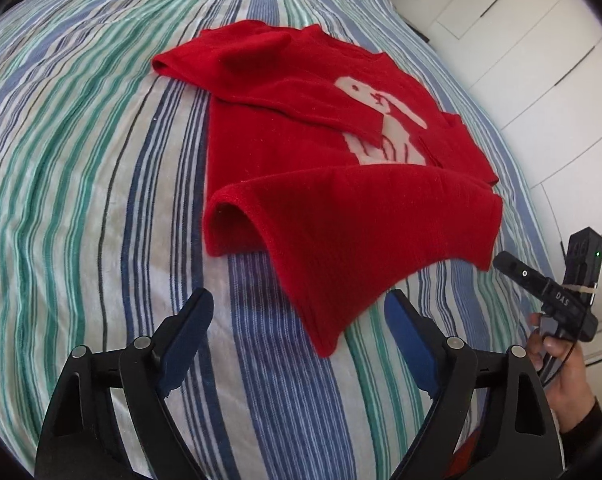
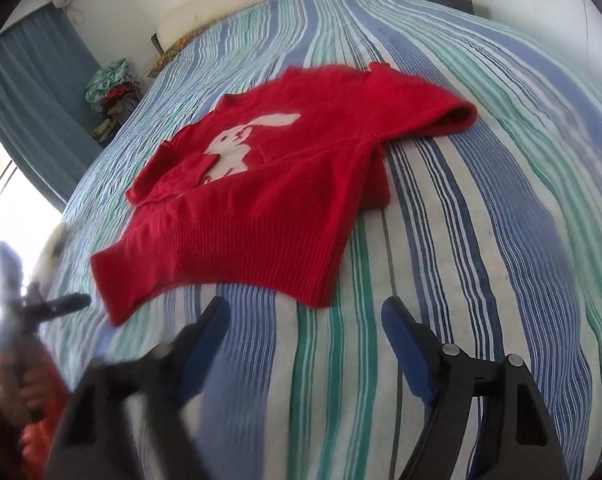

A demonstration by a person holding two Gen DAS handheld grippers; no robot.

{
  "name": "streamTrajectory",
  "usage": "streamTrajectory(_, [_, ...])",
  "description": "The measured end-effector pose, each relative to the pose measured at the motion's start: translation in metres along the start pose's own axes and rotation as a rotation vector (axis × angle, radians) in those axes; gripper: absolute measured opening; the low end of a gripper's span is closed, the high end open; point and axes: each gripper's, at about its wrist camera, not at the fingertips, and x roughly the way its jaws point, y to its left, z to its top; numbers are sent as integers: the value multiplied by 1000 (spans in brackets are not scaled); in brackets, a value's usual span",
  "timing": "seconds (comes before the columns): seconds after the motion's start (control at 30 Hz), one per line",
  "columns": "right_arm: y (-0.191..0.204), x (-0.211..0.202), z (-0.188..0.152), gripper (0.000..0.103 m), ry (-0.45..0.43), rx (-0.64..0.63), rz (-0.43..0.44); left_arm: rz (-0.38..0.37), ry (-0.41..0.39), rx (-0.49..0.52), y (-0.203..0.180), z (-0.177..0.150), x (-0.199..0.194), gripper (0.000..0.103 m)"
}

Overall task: Fold small clothes
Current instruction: 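Grasp the sweater hem with the left gripper while the right gripper grasps the hem too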

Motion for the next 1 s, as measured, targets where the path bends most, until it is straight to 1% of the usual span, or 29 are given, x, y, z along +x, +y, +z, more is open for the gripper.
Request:
streamTrajectory(0.03, [-4, 9, 5, 76, 2, 19, 32, -7, 7, -2, -2, 1, 7, 84])
streamTrajectory(0.07, [-7, 20, 8, 71, 23, 35, 76, -17, 14, -4, -3, 3, 13, 76])
streamTrajectory(0.1, [-7, 31, 11, 68, 47, 42, 99, -22, 18, -6, -5, 4, 18, 69])
streamTrajectory(0.13, [-5, 40, 13, 61, 58, 34, 103, -25, 21, -12, -5, 5, 22, 36])
streamTrajectory(0.17, [-3, 46, 15, 45, 60, 22, 107, -32, 37, -30, -2, 7, 25, 5])
streamTrajectory(0.2, [-1, 49, 16, 33, 56, 18, 118, -53, 49, -58, 2, 8, 25, 4])
streamTrajectory(0.23, [-1, 49, 18, 8, 51, 26, 122, -70, 42, -73, 5, 8, 20, 3])
streamTrajectory(0.3, [-4, 40, 19, 8, 32, 63, 138, -100, 44, -45, 7, 5, 1, 2])
streamTrajectory(0.37, [-4, 16, 16, 8, 25, 82, 174, -151, 67, 27, 3, -6, -27, 2])
streamTrajectory(0.47, [-3, -29, 2, 8, 76, 83, 227, -178, 131, 153, -3, -33, -65, 3])
streamTrajectory(0.53, [-3, -52, -14, 8, 142, 82, 253, -161, 174, 186, -5, -48, -72, 3])
streamTrajectory(0.6, [-5, -58, -33, 8, 234, 99, 244, -141, 212, 179, -5, -59, -63, 3])
streamTrajectory(0.67, [-9, -50, -49, 7, 316, 111, 187, -100, 234, 171, -5, -67, -48, 3])
streamTrajectory(0.7, [-12, -44, -55, 7, 341, 107, 148, -82, 246, 151, -2, -70, -40, 3])
streamTrajectory(0.77, [-22, -33, -61, 7, 365, 135, 103, -73, 259, 87, 7, -74, -31, 2])
streamTrajectory(0.83, [-25, -27, -61, 7, 373, 164, 89, -79, 250, 42, 14, -75, -36, 2])
streamTrajectory(0.93, [-10, -29, -58, 6, 391, 95, 65, -44, 210, 57, 15, -74, -55, 2])
streamTrajectory(1.0, [-1, -36, -56, 6, 398, 71, 61, -28, 190, 77, 13, -75, -69, 1])
